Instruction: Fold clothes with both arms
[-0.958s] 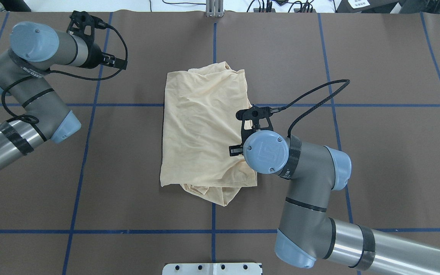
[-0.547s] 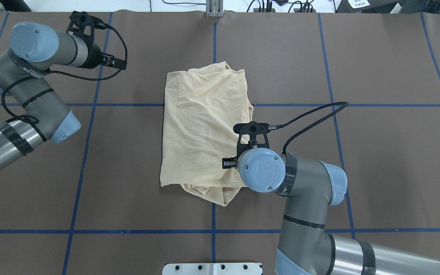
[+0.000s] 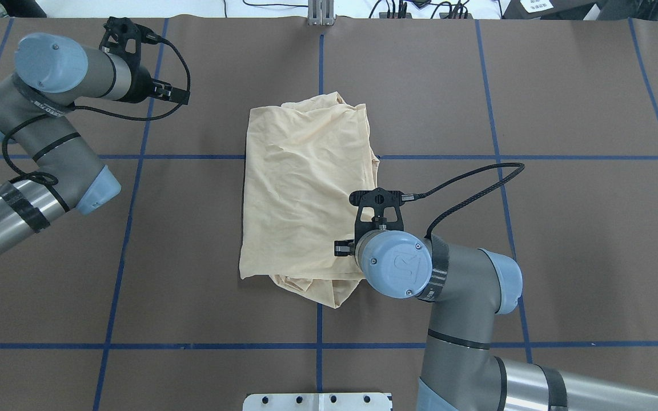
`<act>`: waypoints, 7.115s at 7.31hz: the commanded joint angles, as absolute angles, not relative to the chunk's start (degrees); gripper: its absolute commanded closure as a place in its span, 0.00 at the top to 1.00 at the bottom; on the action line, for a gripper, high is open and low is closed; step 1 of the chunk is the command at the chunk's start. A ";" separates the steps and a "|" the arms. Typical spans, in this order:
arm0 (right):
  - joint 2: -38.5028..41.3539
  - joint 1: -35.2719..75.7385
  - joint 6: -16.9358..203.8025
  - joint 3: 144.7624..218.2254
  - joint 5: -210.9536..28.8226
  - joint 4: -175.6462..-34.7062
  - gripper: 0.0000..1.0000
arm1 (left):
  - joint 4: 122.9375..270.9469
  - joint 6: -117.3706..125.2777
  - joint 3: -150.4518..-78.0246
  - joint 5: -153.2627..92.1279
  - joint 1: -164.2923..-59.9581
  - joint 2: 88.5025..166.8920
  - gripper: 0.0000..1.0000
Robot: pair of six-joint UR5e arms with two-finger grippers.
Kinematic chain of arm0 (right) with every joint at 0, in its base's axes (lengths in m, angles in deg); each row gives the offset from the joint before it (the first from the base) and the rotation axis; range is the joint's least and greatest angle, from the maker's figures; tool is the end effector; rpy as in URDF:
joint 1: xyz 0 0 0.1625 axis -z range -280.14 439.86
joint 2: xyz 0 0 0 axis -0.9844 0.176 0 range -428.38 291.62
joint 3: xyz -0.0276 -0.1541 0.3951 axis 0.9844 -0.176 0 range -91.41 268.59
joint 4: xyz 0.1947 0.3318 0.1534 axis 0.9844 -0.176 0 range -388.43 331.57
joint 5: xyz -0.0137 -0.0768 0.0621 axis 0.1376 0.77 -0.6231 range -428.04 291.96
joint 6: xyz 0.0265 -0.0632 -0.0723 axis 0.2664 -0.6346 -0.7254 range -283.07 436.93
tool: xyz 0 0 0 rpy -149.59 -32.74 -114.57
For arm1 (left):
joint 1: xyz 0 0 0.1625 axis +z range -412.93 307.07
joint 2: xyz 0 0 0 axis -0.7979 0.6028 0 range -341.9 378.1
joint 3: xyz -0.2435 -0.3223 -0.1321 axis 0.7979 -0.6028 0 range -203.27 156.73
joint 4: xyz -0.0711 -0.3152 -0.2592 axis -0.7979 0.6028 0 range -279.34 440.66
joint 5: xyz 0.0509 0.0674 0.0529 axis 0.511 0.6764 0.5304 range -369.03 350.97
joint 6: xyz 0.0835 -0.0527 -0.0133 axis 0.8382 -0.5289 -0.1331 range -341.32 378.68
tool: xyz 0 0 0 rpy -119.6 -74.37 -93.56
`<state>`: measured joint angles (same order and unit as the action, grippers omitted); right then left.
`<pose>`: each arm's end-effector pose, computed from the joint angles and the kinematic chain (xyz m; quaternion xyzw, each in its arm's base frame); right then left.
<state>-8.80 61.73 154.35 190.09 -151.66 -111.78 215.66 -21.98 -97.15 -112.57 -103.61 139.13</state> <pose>-0.5700 -0.3386 0.2578 0.1577 -0.3825 0.0670 0.9079 0.3787 -0.6358 0.3882 0.3143 0.3969 0.0487 0.8610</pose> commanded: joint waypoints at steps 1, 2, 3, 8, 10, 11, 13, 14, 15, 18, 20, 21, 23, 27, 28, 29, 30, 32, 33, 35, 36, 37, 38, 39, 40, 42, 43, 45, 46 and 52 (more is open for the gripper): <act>-5.91 61.50 154.10 192.81 -151.72 -111.75 0.00 | 215.66 -22.01 -97.18 -112.57 -103.55 139.13 1.00; -4.76 61.58 154.10 193.17 -151.63 -111.75 0.00 | 215.66 -22.01 -97.18 -112.57 -103.55 139.13 1.00; -4.14 61.67 154.19 193.18 -151.63 -111.75 0.00 | 215.66 -22.01 -97.18 -112.57 -103.55 139.13 1.00; -3.44 61.76 154.45 199.65 -151.63 -112.53 1.00 | 214.88 -24.36 -100.85 -117.90 -103.56 138.35 1.00; -3.08 61.76 154.89 200.56 -151.54 -112.63 1.00 | 214.87 -31.22 -110.58 -120.47 -100.16 132.05 1.00; -2.73 61.76 155.24 200.56 -151.37 -112.63 1.00 | 214.87 -36.02 -116.81 -120.04 -96.12 128.18 1.00; -2.20 61.76 155.24 200.65 -151.19 -112.54 1.00 | 212.43 -44.13 -124.58 -114.46 -87.51 123.41 1.00; -2.20 61.76 155.24 200.65 -151.10 -112.54 1.00 | 210.24 -49.99 -125.56 -111.37 -83.64 123.40 1.00; -2.20 61.76 155.24 200.65 -151.01 -112.54 1.00 | 209.43 -56.14 -125.66 -108.03 -79.17 123.74 1.00; -2.20 61.76 155.24 200.65 -151.01 -112.45 1.00 | 208.81 -64.36 -125.40 -106.77 -74.65 124.97 0.91; -2.20 61.76 155.24 200.65 -151.01 -112.45 1.00 | 208.46 -65.08 -124.44 -105.36 -72.88 126.38 0.81; -2.20 61.76 155.24 200.65 -151.01 -112.45 1.00 | 208.37 -65.08 -124.43 -105.36 -72.71 126.38 0.80; -2.20 61.85 155.24 200.56 -151.01 -112.45 1.00 | 208.02 -65.08 -124.43 -105.45 -72.70 126.73 0.72; -2.20 61.85 155.24 200.56 -151.01 -112.45 1.00 | 207.93 -65.08 -123.73 -105.54 -72.53 127.26 0.70; -2.20 61.85 155.24 200.56 -151.01 -112.45 1.00 | 207.93 -65.08 -123.55 -105.54 -72.53 127.61 0.69; -2.11 61.85 155.24 200.56 -151.01 -112.45 1.00 | 207.93 -65.16 -123.46 -105.54 -72.53 127.61 0.65; -2.20 61.85 155.24 200.56 -151.01 -112.45 1.00 | 207.93 -65.16 -123.38 -105.54 -72.53 127.61 0.62; -2.20 61.85 155.24 200.56 -151.01 -112.45 1.00 | 208.02 -66.21 -123.38 -105.54 -72.44 127.70 0.21; -2.20 61.85 155.24 200.56 -151.01 -112.45 1.00 | 208.02 -66.22 -123.55 -105.54 -72.53 127.62 0.00; -2.37 62.20 156.55 200.39 -151.01 -112.37 1.00 | 207.93 -66.13 -124.08 -105.54 -72.53 127.27 0.00; -3.07 63.42 161.09 199.86 -150.84 -112.45 1.00 | 207.93 -66.22 -124.17 -105.54 -72.53 127.26 0.00; -3.34 63.95 165.66 199.16 -150.84 -112.45 0.98 | 207.93 -66.22 -124.25 -105.54 -72.53 127.26 0.00; -4.04 64.48 169.18 198.02 -149.18 -112.37 0.96 | 207.93 -66.22 -124.34 -105.45 -72.53 127.35 0.00; -6.05 65.53 174.35 194.97 -146.47 -112.02 0.96 | 207.93 -66.22 -124.34 -105.36 -72.53 127.35 0.00; -7.98 66.06 178.23 192.50 -145.05 -111.75 0.94 | 207.93 -66.22 -124.43 -105.36 -72.53 127.35 0.00; -9.14 66.07 179.06 190.99 -144.60 -111.75 0.94 | 207.93 -66.22 -124.43 -105.36 -72.44 127.26 0.00; -10.19 66.24 180.37 188.98 -144.25 -111.75 0.94 | 207.93 -66.22 -124.52 -105.28 -72.44 127.35 0.00; -11.34 66.59 180.99 187.20 -143.98 -111.84 0.94 | 207.93 -66.22 -124.52 -105.36 -72.53 127.35 0.00; -11.25 67.12 181.08 186.50 -143.28 -111.84 0.91 | 208.02 -66.22 -124.52 -105.36 -72.44 127.26 0.00; -11.52 67.30 180.91 186.23 -142.93 -112.01 0.00 | 208.02 -66.22 -124.52 -105.36 -72.53 127.26 0.00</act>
